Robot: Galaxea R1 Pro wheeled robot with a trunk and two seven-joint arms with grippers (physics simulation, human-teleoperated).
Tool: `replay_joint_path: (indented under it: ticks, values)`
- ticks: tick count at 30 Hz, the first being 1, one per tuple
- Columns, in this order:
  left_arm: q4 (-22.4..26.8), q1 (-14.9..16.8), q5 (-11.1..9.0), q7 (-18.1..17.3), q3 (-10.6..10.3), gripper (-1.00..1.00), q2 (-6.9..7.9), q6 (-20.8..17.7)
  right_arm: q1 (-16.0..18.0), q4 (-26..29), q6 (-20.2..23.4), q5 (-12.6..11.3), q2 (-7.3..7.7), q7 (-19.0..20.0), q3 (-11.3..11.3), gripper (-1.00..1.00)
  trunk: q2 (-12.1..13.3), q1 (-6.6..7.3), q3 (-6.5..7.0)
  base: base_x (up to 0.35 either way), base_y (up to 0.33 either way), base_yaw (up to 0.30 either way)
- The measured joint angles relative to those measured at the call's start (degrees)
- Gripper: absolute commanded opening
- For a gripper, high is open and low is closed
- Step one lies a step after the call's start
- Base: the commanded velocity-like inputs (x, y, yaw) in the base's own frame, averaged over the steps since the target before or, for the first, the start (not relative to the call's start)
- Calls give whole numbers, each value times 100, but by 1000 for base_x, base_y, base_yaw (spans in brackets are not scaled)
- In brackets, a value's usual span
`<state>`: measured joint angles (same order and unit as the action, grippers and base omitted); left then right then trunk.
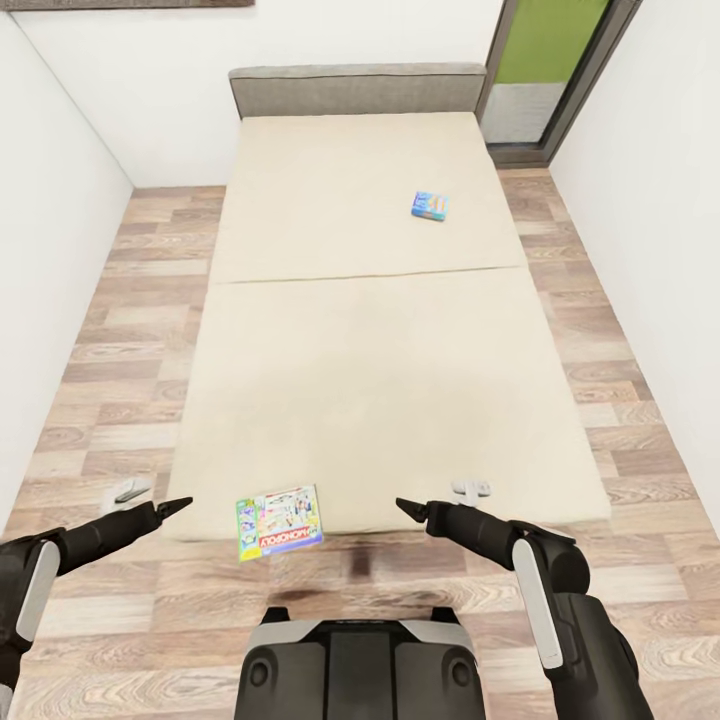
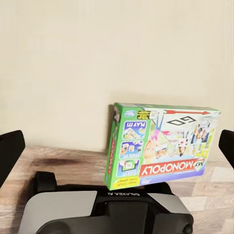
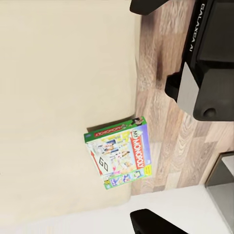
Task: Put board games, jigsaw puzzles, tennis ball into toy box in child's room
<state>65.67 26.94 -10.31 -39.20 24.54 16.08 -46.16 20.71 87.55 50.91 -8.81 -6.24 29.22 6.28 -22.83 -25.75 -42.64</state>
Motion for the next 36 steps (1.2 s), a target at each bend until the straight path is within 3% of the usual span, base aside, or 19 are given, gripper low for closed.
replay_joint_path:
  ticks: [6, 11, 13, 14, 17, 20, 28, 31, 36]
  values:
    - [-4, 1, 14, 182, -11, 100, -126, 142, 0, -21, -1, 0, 4, -1, -1, 100, 0, 0, 56, 0, 0, 0]
    - [-15, 1, 23, 917, -338, 100, -214, 346, 0, -29, -1, 0, 5, -2, -1, 100, 0, 0, 103, 0, 0, 0]
    - [-43, 1, 17, 1545, -677, 100, -260, 479, 0, -31, -2, 1, 5, -3, 1, 100, 0, 0, 122, 0, 0, 0]
    - [-67, 1, 16, 1672, -736, 100, -278, 538, 0, -31, -2, 1, 5, -1, 2, 100, 0, 0, 131, 0, 0, 0]
    - [-313, 3, 18, 2098, -878, 100, -394, 840, 0, -31, -2, 1, 11, 12, 9, 100, 0, 0, 159, 0, 0, 0]
    - [-966, 129, 30, 2512, -949, 100, -551, 1251, 0, -31, -2, 1, 13, 22, 14, 100, 1, -1, 187, 0, 0, 0]
    - [-2520, 797, 53, 2865, -997, 100, -637, 2007, 0, -31, -2, 1, 14, 17, 16, 100, 0, -1, 262, 0, 0, 0]
    - [-2890, 937, 94, 2898, -1041, 100, -644, 2232, 0, -32, -2, 1, 10, 11, 11, 100, 0, 0, 290, 0, 0, 0]
    - [-3105, 1020, 222, 2920, -1142, 100, -656, 2413, 0, -32, -2, 1, 7, 8, 9, 100, 0, 0, 336, 0, 0, 0]
